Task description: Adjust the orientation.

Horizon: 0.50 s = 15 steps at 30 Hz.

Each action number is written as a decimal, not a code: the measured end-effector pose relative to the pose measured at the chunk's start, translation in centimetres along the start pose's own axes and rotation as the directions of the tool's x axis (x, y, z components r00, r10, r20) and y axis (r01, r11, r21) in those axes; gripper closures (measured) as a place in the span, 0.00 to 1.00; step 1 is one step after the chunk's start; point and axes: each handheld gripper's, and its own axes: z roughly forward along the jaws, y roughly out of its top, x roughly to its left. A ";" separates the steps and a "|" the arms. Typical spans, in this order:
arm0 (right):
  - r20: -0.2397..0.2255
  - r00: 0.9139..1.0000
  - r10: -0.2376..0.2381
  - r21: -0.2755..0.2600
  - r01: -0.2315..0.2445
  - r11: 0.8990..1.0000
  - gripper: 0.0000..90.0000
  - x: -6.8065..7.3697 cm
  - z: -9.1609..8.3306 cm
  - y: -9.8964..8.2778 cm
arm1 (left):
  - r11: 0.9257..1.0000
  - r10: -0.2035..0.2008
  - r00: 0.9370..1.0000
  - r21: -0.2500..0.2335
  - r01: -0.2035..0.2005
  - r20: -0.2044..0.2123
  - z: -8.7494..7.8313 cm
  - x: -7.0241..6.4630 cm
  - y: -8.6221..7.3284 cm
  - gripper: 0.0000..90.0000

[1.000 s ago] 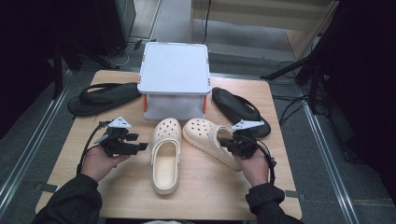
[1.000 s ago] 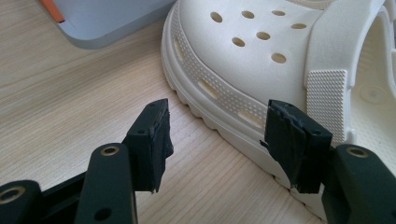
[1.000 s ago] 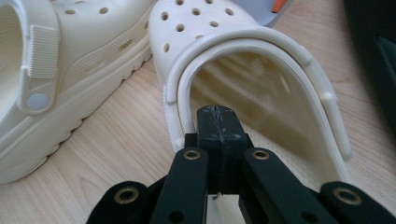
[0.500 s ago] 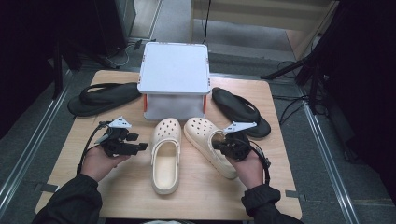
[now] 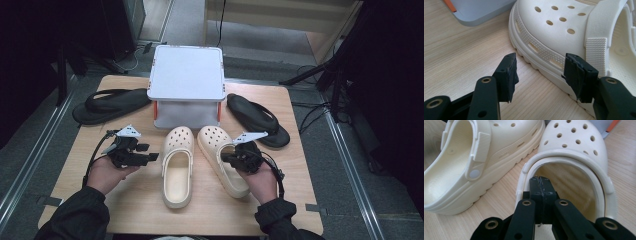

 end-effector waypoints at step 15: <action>-0.045 0.999 -0.021 -0.003 0.021 1.000 1.00 1.3 1.0 0.6 | 0.999 -0.009 0.998 0.042 0.006 0.069 0.6 -0.5 0.3 0.92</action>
